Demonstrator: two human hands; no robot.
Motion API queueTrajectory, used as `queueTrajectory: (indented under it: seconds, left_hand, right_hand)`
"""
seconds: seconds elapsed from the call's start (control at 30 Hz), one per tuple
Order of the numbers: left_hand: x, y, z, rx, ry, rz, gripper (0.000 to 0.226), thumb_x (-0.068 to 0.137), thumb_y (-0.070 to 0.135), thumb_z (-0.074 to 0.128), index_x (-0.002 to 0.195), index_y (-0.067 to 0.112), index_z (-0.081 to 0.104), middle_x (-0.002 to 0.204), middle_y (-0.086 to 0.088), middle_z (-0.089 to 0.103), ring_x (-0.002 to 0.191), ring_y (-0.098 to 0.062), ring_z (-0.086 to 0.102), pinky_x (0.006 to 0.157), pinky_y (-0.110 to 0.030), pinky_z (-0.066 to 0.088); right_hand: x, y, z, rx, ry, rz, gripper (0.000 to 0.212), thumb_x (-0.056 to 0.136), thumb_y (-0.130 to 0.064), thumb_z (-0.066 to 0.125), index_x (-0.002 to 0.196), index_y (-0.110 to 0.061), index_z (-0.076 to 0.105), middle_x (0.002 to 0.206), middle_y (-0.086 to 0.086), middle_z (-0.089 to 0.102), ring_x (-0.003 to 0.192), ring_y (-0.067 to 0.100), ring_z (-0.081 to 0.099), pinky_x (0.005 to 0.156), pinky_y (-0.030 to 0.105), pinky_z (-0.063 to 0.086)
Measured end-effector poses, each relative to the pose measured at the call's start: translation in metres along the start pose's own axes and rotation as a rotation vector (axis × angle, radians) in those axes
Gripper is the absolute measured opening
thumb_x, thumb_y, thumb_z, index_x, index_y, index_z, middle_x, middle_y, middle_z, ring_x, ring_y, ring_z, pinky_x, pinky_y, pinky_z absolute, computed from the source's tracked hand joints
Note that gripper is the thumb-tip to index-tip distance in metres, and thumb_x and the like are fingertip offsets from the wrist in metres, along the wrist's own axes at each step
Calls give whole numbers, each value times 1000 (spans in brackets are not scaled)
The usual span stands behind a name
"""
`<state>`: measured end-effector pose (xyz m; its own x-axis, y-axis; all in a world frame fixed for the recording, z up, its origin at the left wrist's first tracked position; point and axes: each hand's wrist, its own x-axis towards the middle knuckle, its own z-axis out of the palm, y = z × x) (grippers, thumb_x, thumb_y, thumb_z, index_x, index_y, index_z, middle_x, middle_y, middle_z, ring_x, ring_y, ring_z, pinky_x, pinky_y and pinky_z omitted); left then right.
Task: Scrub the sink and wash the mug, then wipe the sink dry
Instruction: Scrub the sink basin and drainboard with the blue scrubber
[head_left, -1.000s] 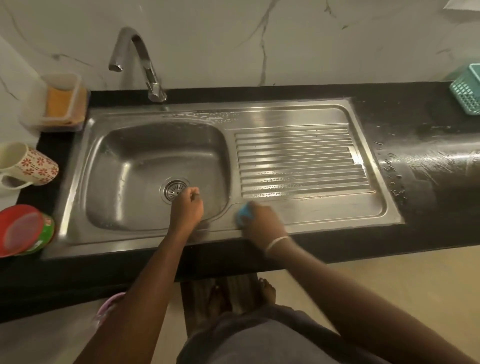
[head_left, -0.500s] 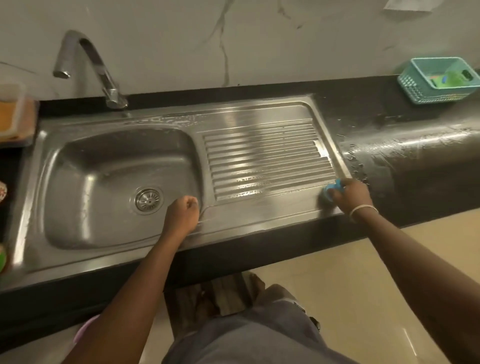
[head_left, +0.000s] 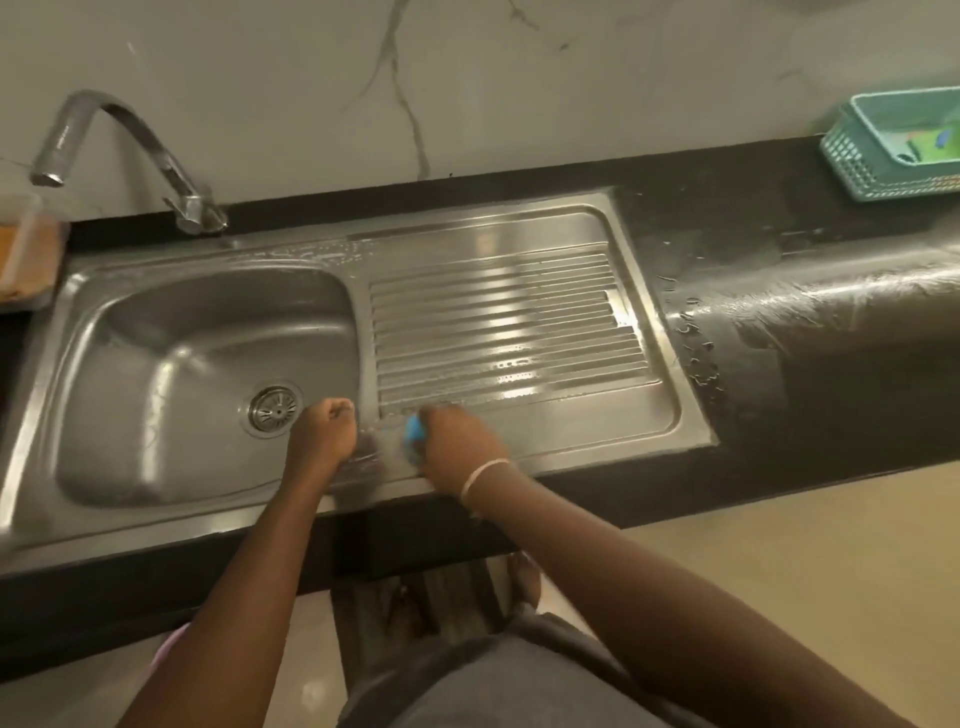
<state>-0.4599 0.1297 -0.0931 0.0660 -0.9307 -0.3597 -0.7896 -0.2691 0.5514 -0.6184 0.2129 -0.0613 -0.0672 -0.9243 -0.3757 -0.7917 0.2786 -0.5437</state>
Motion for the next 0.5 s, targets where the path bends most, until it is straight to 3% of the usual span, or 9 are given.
queueTrajectory:
  seconds: [0.13,0.27,0.37,0.5]
  left_hand:
    - [-9,13,14,42,17,-37,32,96,25,46,108,7,69,106,-15,69,92,-29,60,76,-32,39]
    - [-14,23,13,46,35,-48,31,97,27,45,103,8,68,95,-12,68,79,-21,52,73,-31,38]
    - [-21,25,5,52,43,-46,30,99,28,43,87,9,63,82,-7,62,78,-24,55,72,-32,38]
    - [-36,23,-9,52,85,-50,26,101,27,40,86,15,57,70,3,49,75,-19,46,74,-32,34]
  right_hand:
    - [-21,122,-80,-12,167,246,22,88,-35,64,99,-15,63,94,10,69,92,31,67,73,32,50]
    - [-37,215,-140,-7,258,431,29,92,-29,64,111,-7,64,106,17,70,89,31,65,81,37,53]
    - [-46,200,-118,-31,245,399,25,93,-29,60,110,-10,62,102,16,68,94,36,65,81,41,53]
    - [-37,115,-48,83,96,127,20,94,-34,60,101,-16,60,92,8,69,86,27,67,80,44,57]
